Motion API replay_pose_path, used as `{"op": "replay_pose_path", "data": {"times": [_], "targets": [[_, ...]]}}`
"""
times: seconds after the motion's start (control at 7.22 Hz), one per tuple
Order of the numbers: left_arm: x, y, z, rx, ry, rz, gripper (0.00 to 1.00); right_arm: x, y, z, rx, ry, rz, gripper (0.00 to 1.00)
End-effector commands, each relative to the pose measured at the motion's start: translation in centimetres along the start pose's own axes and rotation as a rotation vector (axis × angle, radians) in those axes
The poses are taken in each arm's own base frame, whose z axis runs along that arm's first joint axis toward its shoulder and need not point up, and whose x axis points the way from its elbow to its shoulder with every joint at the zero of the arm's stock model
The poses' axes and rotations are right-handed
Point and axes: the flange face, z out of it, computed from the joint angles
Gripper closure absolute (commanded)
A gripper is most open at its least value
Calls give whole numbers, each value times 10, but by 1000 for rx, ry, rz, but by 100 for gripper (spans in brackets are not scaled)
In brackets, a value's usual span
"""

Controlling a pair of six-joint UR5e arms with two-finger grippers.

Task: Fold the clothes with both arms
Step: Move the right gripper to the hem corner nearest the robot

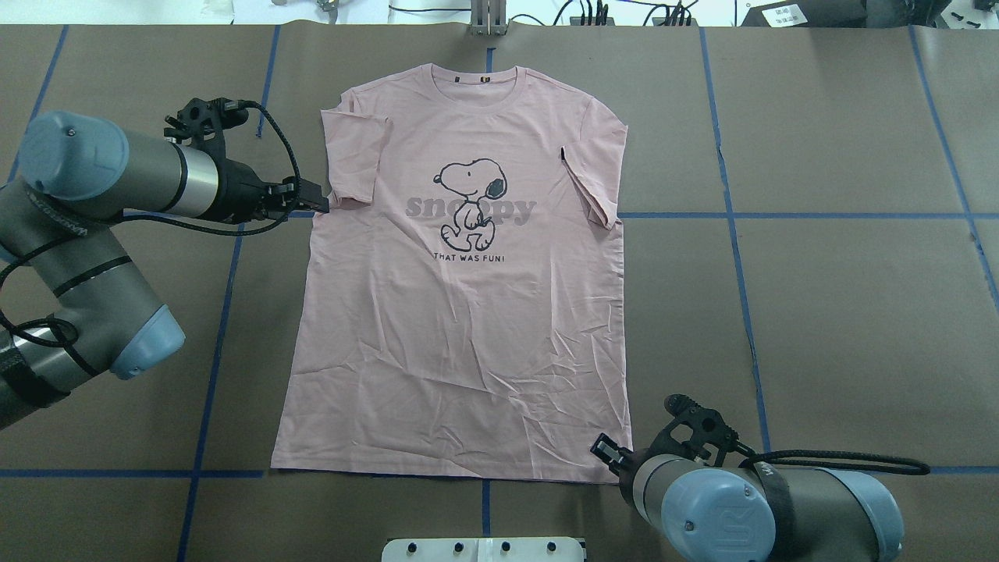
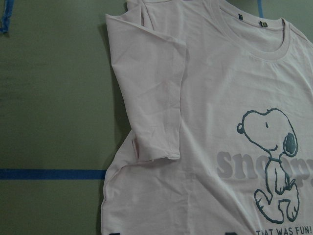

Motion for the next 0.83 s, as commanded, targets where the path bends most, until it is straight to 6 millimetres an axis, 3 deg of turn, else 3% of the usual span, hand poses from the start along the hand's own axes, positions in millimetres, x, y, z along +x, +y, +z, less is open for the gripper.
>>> {"op": "replay_pose_path", "data": {"times": [0.0,0.14,0.28,0.55,0.69], "targets": [[-1,0,0,0,-1,0,22,1,1,1,-1,4,10,54],[-1,0,0,0,-1,0,22,1,1,0,-1,3,15,83],[0,0,0,0,0,0,22,1,2,0,-3,2,19,100],[1,0,0,2,0,-7,21,5,13,-4,-21,3,6,100],[-1,2,-5,17,-13,-116,21,4,16,-10,-32,-4,3,100]]}}
